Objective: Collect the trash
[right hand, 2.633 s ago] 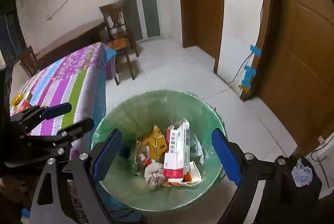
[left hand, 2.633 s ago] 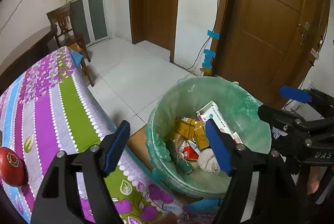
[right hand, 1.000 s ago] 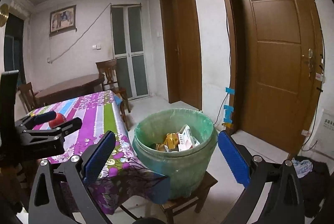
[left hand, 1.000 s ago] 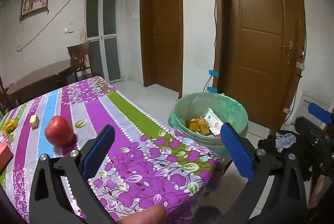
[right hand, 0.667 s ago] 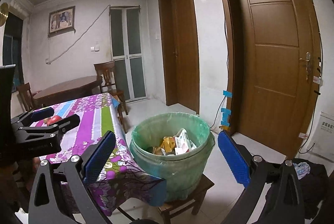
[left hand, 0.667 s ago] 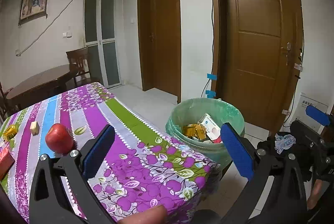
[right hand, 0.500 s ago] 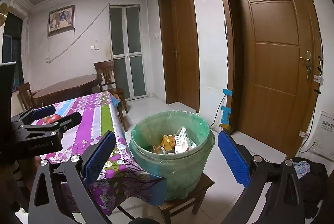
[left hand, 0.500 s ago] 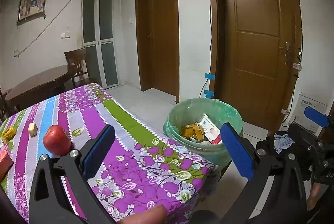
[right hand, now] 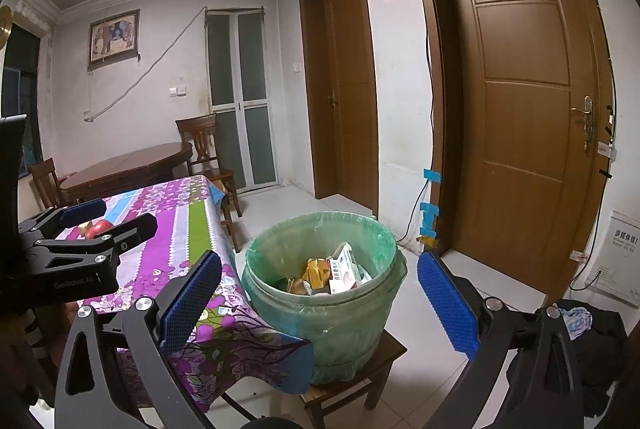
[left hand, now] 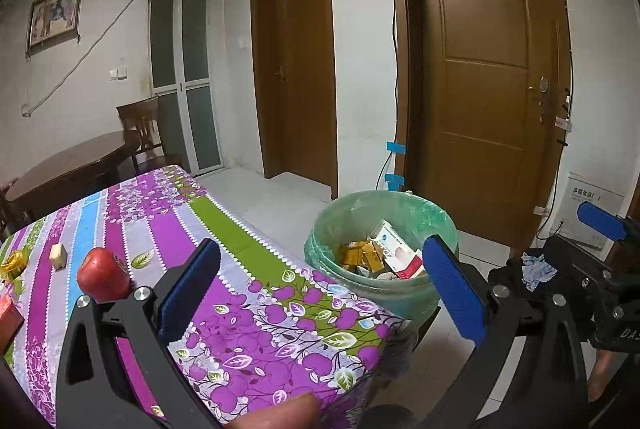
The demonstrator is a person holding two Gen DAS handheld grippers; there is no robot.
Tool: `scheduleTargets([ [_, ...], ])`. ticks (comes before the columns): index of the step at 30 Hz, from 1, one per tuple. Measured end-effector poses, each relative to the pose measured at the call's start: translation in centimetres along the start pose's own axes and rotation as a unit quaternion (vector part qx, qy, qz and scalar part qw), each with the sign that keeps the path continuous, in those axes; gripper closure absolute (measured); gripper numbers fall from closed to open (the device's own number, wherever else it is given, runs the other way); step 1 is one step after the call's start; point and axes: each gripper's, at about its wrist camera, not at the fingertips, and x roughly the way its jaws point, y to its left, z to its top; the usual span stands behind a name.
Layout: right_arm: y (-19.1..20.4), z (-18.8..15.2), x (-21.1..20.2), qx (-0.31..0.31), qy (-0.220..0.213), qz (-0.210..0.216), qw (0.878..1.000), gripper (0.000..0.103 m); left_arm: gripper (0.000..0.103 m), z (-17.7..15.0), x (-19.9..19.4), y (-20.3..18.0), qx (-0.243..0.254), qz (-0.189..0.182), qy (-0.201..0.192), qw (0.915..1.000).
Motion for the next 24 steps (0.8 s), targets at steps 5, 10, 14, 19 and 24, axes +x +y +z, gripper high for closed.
scheduleTargets([
  [5,0.04,-0.09,0.07,0.0,0.0,0.0,1.0,0.005,0.005,-0.04,-0.04,-0.04,0.002,0.0,0.001,1.0],
  [10,0.01,-0.11,0.03,0.001,0.001,0.0,1.0,0.005,0.005,-0.07,0.02,0.01,0.002,-0.001,0.001,1.0],
  [14,-0.04,-0.19,0.0,0.001,0.001,-0.001,1.0,0.005,0.005,-0.1,0.06,0.06,0.002,-0.001,0.002,1.0],
  [19,-0.03,-0.18,0.0,0.0,0.001,-0.001,1.0,0.005,0.005,-0.08,0.02,0.06,0.002,-0.001,0.001,1.0],
  [24,-0.05,-0.24,0.0,0.0,0.001,-0.002,1.0,0.005,0.005,-0.23,0.03,0.1,0.002,-0.001,0.001,1.0],
])
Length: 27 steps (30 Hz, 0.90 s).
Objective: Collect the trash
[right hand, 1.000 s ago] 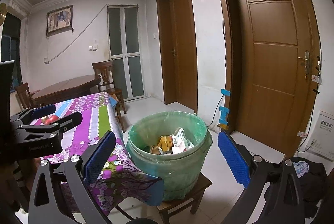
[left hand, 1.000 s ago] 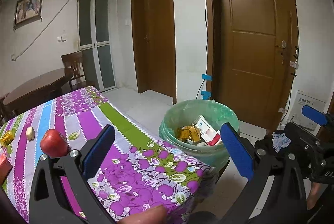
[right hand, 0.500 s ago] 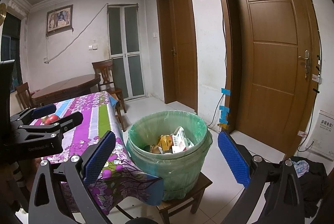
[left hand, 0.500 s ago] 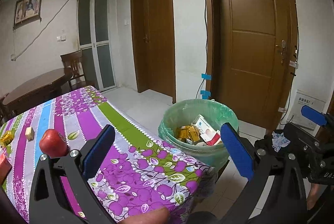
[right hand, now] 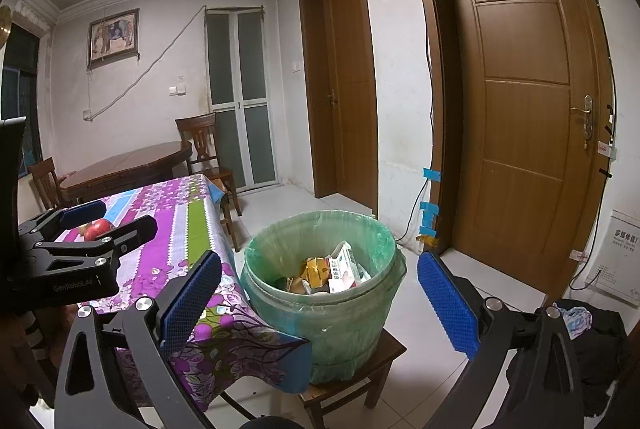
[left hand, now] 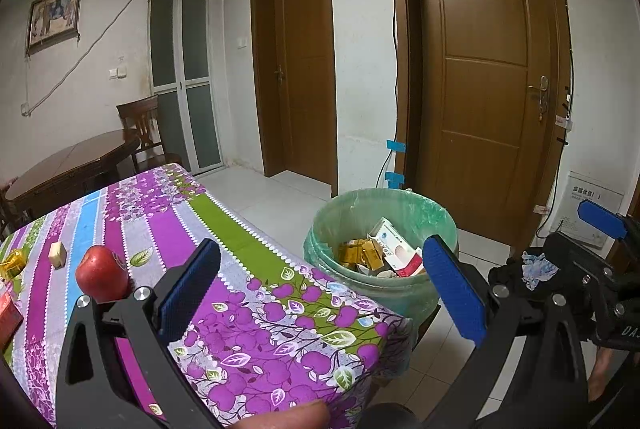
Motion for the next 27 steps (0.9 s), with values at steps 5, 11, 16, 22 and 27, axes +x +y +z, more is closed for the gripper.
scheduleTargets([
  [5,-0.04,0.0,0.04,0.0,0.0,0.0,1.0,0.005,0.005,-0.13,-0.06,-0.09,0.002,-0.002,-0.001,1.0],
  [11,-0.07,0.04,0.07,0.0,0.002,0.001,1.0,0.005,0.005,-0.27,-0.23,-0.24,0.004,-0.006,0.0,1.0],
  [16,-0.03,0.03,0.04,0.0,0.002,0.002,1.0,0.005,0.005,-0.25,-0.22,-0.27,0.005,-0.007,0.002,1.0],
  [22,-0.02,0.16,0.02,0.0,0.002,0.001,1.0,0.005,0.005,-0.28,-0.36,0.0,0.001,-0.014,0.002,0.9999],
  [27,0.03,0.11,0.05,0.0,0.004,0.001,1.0,0.005,0.005,-0.26,-0.23,-0.29,0.013,-0.012,0.007,0.9998],
])
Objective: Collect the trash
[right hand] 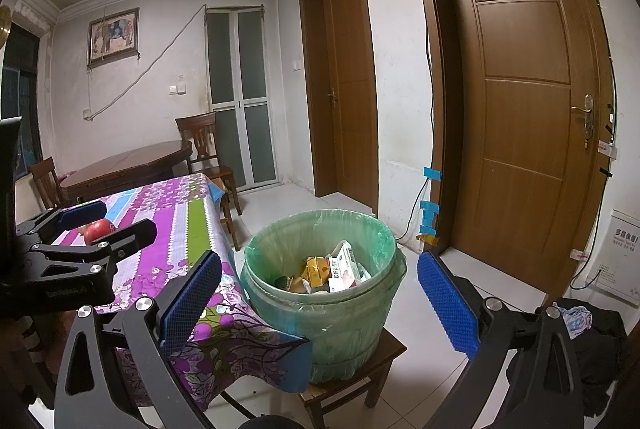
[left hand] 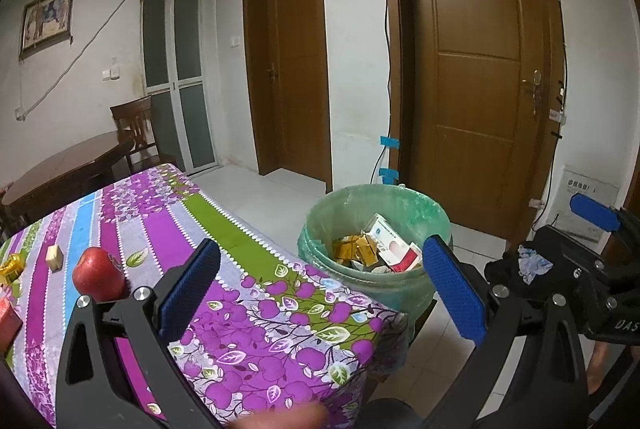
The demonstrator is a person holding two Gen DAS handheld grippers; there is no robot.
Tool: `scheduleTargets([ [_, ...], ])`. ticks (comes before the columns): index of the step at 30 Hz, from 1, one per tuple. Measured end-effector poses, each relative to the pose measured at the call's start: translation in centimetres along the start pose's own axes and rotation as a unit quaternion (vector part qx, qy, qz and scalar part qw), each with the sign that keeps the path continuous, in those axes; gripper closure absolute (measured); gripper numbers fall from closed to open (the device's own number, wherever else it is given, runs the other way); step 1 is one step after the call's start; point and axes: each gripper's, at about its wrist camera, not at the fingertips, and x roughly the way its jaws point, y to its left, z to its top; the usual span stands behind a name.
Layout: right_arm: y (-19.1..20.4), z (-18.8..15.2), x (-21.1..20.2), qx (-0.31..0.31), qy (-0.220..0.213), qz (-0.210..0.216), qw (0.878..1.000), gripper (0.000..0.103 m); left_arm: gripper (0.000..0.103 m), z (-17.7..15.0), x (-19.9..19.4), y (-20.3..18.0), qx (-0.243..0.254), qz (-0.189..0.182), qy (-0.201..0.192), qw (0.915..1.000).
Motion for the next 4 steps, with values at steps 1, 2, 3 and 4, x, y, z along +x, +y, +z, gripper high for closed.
scheduleTargets([
  [1,0.02,-0.03,0.04,0.0,0.001,0.0,1.0,0.005,0.005,-0.03,0.0,-0.07,0.002,0.001,0.0,1.0],
  [2,0.02,-0.05,0.07,0.0,0.002,0.001,1.0,0.005,0.005,-0.04,0.02,-0.12,0.003,0.0,0.001,1.0],
  [3,0.03,-0.06,0.09,0.0,0.002,0.001,1.0,0.005,0.005,-0.03,0.04,-0.11,0.003,0.0,0.002,1.0],
  [4,0.04,-0.06,0.09,0.0,0.003,0.001,1.0,0.005,0.005,-0.05,0.09,-0.1,0.004,0.0,0.002,1.0],
])
